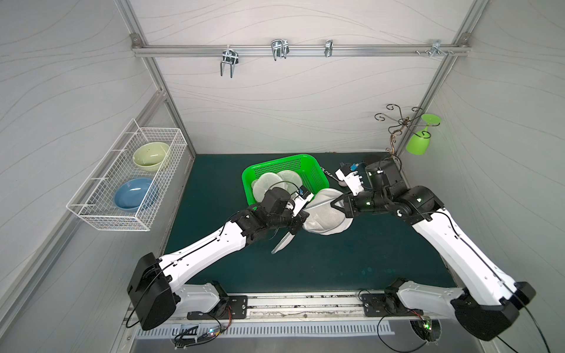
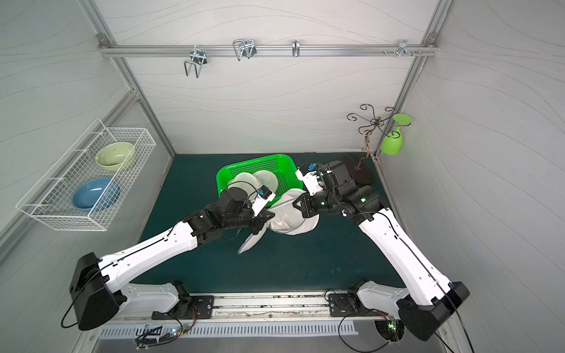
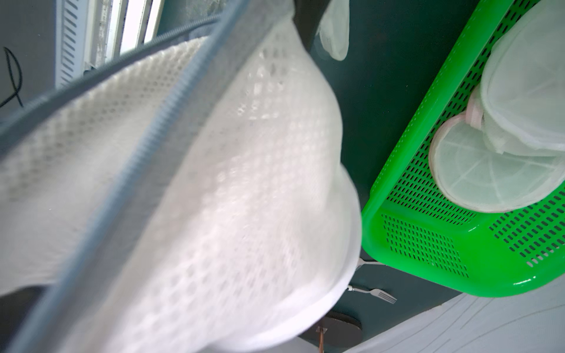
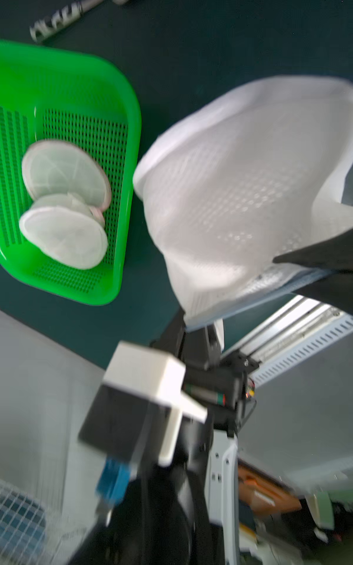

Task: Turn the laundry bag inside out
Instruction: Turn over the laundry bag.

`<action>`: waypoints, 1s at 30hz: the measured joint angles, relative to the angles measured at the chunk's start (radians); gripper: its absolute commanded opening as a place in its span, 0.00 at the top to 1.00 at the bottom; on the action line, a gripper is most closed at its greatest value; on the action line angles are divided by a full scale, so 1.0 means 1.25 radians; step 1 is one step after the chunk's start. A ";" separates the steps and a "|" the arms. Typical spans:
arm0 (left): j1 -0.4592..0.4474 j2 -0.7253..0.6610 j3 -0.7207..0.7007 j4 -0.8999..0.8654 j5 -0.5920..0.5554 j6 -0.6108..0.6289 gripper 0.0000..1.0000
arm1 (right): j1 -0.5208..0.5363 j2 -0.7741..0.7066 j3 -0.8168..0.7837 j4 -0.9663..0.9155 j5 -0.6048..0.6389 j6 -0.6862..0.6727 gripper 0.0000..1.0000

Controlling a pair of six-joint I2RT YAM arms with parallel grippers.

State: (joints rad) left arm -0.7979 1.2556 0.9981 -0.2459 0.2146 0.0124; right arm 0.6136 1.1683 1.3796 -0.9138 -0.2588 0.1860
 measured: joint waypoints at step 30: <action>-0.001 0.033 0.135 -0.202 0.158 -0.052 1.00 | -0.002 -0.087 -0.440 0.453 0.023 -0.171 0.06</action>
State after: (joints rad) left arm -0.7994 1.2972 1.1667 -0.4980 0.4118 -0.0525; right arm 0.6109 1.0599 0.8291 -0.3473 -0.2298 -0.0280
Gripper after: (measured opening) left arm 0.050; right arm 0.952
